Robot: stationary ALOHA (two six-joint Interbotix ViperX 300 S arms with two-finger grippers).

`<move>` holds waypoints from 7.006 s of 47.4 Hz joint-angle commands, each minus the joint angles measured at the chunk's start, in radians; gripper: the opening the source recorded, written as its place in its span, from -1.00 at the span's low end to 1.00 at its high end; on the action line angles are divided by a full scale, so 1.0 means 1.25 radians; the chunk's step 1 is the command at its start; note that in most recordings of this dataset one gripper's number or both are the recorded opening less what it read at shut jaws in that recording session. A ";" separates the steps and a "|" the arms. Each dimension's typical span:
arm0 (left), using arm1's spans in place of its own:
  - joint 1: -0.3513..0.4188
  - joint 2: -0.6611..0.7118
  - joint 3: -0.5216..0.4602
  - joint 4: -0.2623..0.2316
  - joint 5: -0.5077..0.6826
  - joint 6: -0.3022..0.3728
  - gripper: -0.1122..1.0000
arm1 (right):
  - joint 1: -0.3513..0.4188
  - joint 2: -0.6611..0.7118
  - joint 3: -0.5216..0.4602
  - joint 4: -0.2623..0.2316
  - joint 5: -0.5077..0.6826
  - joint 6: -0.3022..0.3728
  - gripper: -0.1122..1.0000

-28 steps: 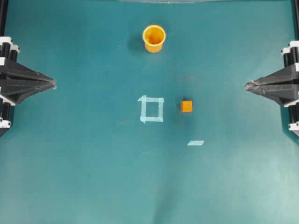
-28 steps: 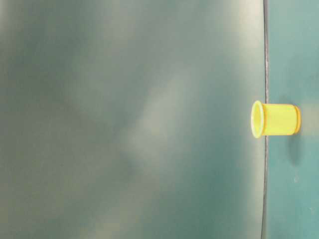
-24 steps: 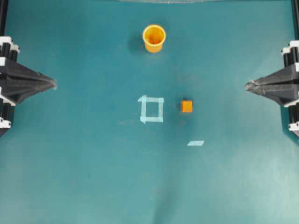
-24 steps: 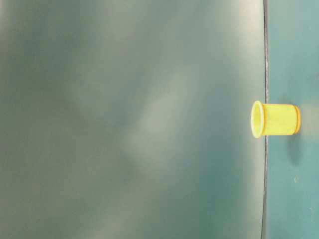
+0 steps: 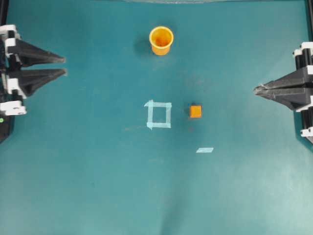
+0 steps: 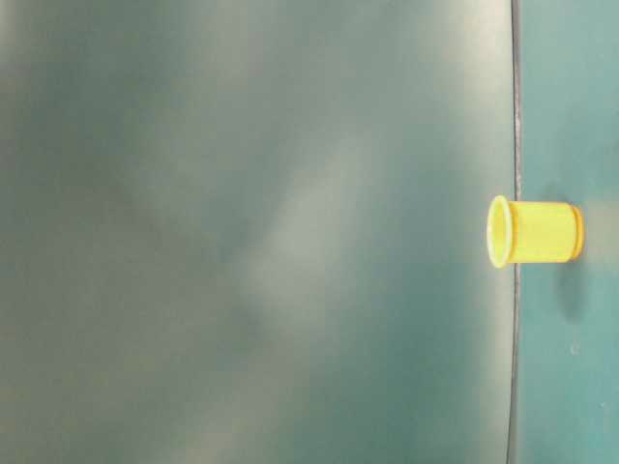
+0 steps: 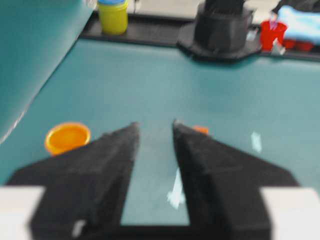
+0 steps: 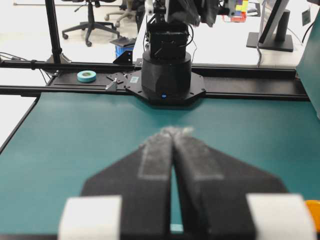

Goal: Lift the orange cup with left arm.
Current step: 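Move the left gripper forward toward the orange cup, opening it, then close the left gripper around the orange cup's side, then raise the left gripper, lifting the orange cup off the table, then hold the orange cup still in the air with the left gripper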

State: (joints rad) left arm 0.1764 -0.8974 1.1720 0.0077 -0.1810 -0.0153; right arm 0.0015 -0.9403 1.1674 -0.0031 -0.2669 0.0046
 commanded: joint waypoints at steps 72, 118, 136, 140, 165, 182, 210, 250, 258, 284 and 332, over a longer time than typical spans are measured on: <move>0.160 0.892 -0.414 0.000 -0.119 -0.027 0.74 | 0.001 0.016 -0.027 0.000 0.013 0.002 -0.79; 0.182 0.989 -0.571 -0.002 -0.033 -0.067 0.74 | 0.005 0.044 -0.025 -0.002 0.010 -0.002 -0.79; 0.180 1.032 -0.616 -0.004 -0.033 -0.110 0.74 | 0.004 0.053 -0.025 -0.004 0.010 -0.002 -0.80; 0.182 1.033 -0.617 -0.004 -0.032 -0.110 0.74 | 0.004 0.054 -0.023 -0.004 0.011 -0.001 -0.80; 0.173 0.998 -0.594 -0.002 -0.023 -0.108 0.33 | 0.004 0.054 -0.023 -0.004 0.015 -0.001 -0.79; 0.172 0.870 -0.592 0.002 0.076 -0.094 0.33 | 0.005 0.055 -0.025 -0.004 0.015 0.001 -0.80; 0.172 0.724 -0.615 0.005 0.191 -0.059 0.33 | 0.011 0.055 -0.032 -0.004 0.013 0.002 -0.80; 0.172 0.690 -0.659 0.005 0.277 -0.049 0.33 | 0.011 0.054 -0.037 -0.004 0.015 0.000 -0.79; 0.172 0.690 -0.659 0.005 0.277 -0.049 0.33 | 0.011 0.053 -0.038 -0.004 0.015 0.000 -0.80; 0.172 0.690 -0.659 0.005 0.277 -0.049 0.33 | 0.011 0.053 -0.038 -0.004 0.021 -0.002 -0.80; 0.172 0.690 -0.659 0.005 0.277 -0.049 0.33 | 0.011 0.052 -0.040 -0.006 0.033 -0.005 -0.80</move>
State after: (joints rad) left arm 0.3942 -0.0031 0.3758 0.0123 0.1703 -0.0782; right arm 0.0138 -0.8744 1.1490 -0.0092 -0.2194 0.0000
